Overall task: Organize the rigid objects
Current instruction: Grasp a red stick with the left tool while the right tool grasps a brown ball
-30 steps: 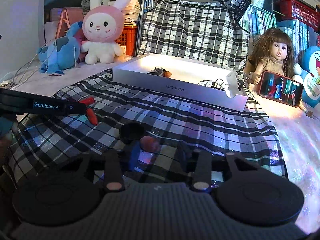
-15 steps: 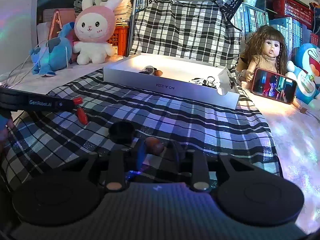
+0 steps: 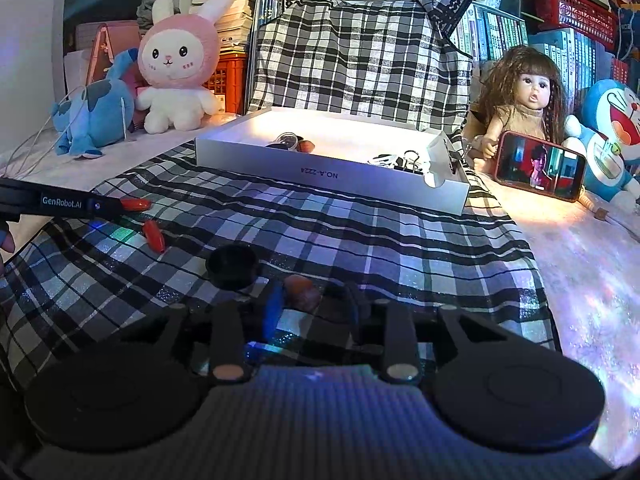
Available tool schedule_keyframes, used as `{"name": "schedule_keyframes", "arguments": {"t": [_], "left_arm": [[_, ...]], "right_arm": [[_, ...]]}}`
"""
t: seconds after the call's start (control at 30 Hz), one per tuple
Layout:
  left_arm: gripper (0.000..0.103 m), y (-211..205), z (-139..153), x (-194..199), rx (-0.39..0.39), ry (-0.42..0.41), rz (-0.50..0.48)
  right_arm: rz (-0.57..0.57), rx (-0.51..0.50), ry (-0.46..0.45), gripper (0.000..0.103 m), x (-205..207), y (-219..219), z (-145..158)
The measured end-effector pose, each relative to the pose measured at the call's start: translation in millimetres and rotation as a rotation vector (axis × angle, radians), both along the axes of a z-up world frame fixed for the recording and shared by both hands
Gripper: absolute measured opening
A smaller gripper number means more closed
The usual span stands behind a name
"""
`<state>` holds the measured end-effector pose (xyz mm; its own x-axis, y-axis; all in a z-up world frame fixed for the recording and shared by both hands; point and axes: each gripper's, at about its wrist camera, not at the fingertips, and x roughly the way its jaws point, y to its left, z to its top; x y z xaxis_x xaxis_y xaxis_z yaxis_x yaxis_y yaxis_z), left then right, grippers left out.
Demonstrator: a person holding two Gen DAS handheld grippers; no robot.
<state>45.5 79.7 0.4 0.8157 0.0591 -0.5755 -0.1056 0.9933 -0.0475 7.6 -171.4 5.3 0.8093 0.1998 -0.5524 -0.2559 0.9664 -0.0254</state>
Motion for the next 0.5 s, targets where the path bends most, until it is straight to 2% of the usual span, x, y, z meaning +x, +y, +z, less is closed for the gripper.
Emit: {"name": "schedule_keyframes", "arguments": {"t": [0.13,0.27,0.5], "left_arm": [[0.044,-4.6,1.4,4.7,0.002,0.000,-0.007],[0.051,-14.4,1.1,3.6,0.005,-0.008,-0.044],[0.055,-28.0,-0.7,9.0,0.019,-0.009,-0.079]], "right_arm": [[-0.004,0.002,0.000,0.051,-0.1,0.4,0.1],[-0.005,0.007,0.002,0.051,-0.2,-0.2,-0.2],[-0.008,0.010,0.003,0.051,0.1,0.0,-0.3]]}}
